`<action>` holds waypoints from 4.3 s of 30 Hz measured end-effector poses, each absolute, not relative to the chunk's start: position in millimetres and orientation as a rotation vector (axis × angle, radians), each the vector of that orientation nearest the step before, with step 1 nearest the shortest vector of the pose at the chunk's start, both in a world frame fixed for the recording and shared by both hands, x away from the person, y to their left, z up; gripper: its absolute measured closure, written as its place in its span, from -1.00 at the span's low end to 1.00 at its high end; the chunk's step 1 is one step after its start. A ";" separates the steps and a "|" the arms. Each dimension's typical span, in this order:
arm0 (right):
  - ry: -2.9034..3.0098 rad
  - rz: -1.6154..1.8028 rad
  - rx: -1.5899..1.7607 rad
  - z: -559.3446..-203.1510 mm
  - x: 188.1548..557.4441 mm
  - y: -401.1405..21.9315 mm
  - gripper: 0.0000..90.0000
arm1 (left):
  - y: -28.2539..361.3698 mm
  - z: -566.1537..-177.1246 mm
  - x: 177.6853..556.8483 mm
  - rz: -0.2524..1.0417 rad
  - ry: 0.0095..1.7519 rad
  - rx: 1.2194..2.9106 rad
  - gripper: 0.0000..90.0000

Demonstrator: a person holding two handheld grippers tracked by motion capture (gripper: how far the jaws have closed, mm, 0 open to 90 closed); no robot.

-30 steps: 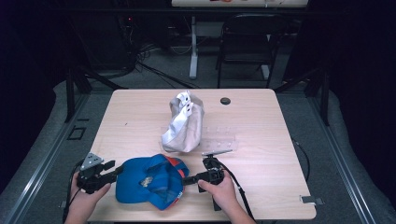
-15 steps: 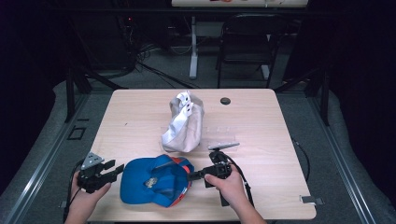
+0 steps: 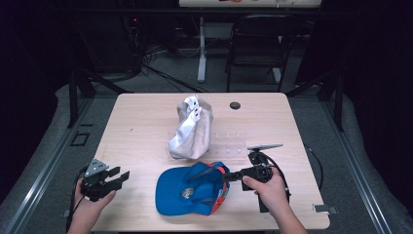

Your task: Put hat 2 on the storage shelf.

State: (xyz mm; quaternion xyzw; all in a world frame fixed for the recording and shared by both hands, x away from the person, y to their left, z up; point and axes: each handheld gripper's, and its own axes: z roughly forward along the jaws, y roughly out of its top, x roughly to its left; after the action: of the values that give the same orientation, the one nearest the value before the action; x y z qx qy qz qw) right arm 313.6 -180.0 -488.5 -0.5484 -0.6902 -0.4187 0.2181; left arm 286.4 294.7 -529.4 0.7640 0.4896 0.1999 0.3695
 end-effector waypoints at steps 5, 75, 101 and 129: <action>-1.876 -1.164 -1.547 -488.0 314.5 -187.8 0.75 | 293.9 -529.7 286.5 0.513 1.257 1.959 0.23; -1.558 -1.478 -1.755 -300.5 389.0 -252.7 0.74 | 296.1 -533.6 289.0 0.516 1.277 1.954 0.12; -1.543 -1.439 -1.877 -303.3 422.9 -245.9 0.74 | 298.0 -534.2 290.3 0.527 1.282 1.957 0.09; -1.564 -1.359 -1.887 -335.8 430.5 -230.3 0.74 | 294.5 -534.5 293.6 0.523 1.273 1.959 0.09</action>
State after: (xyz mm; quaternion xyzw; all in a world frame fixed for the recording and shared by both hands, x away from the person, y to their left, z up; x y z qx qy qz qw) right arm 430.5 -230.3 -335.8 -0.6636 -0.5500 -0.4781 0.1687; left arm 293.6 294.5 -534.5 0.7619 0.4949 0.2035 0.3649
